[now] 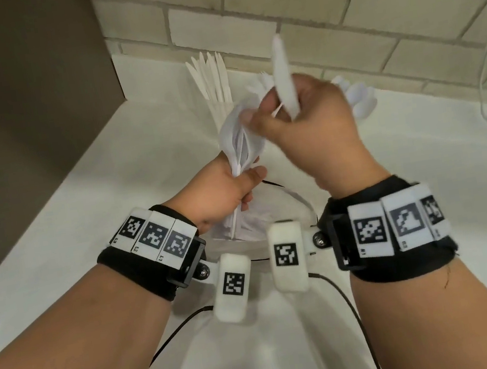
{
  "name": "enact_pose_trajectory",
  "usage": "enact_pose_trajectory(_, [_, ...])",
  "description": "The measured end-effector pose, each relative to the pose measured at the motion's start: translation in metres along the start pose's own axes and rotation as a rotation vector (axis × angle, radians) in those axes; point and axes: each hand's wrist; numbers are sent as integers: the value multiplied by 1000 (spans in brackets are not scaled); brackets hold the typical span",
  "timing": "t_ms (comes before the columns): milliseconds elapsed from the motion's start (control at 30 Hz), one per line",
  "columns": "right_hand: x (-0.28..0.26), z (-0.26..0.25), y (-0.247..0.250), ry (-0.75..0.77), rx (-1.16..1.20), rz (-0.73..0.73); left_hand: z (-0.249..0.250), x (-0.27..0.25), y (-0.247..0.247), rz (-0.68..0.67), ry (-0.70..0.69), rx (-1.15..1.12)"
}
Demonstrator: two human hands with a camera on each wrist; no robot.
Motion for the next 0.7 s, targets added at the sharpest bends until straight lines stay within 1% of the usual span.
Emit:
enact_pose_trajectory(33, [-3, 3, -5, 9, -72, -60, 1, 0, -1, -15, -11, -15])
enact_pose_trajectory(100, [-7, 9, -9, 25, -147, -103, 3, -2, -1, -44, -41, -58])
enact_pose_trajectory(200, [-7, 12, -8, 14, -129, -80, 3, -4, 2, -60, -35, -134])
enact_pose_trajectory(267, [-8, 10, -8, 15, -165, -88, 2, -5, 3, -61, -37, -143])
enact_pose_trajectory(333, [-10, 7, -10, 47, -238, -76, 3, -5, 3, -59, -45, -147])
enact_pose_trajectory(433, [-12, 6, -14, 126, -371, -3, 4, -5, 1, -89, -96, -127])
enact_pose_trajectory(533, [-13, 7, -16, 188, -503, 8, 5, -6, -2, -96, -129, -112])
enact_pose_trajectory(633, [-13, 8, -16, 170, -508, 43, 6, -4, -2, -62, -167, -106])
enact_pose_trajectory(700, [-12, 9, -17, 126, -501, 24, 8, -3, -2, -62, -179, -109])
Point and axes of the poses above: each hand's wrist, its own x-axis towards the middle knuckle, its own y-axis out of the back of the hand, z = x × y, and after that the axes turned 3 degrees about -x, right-handed
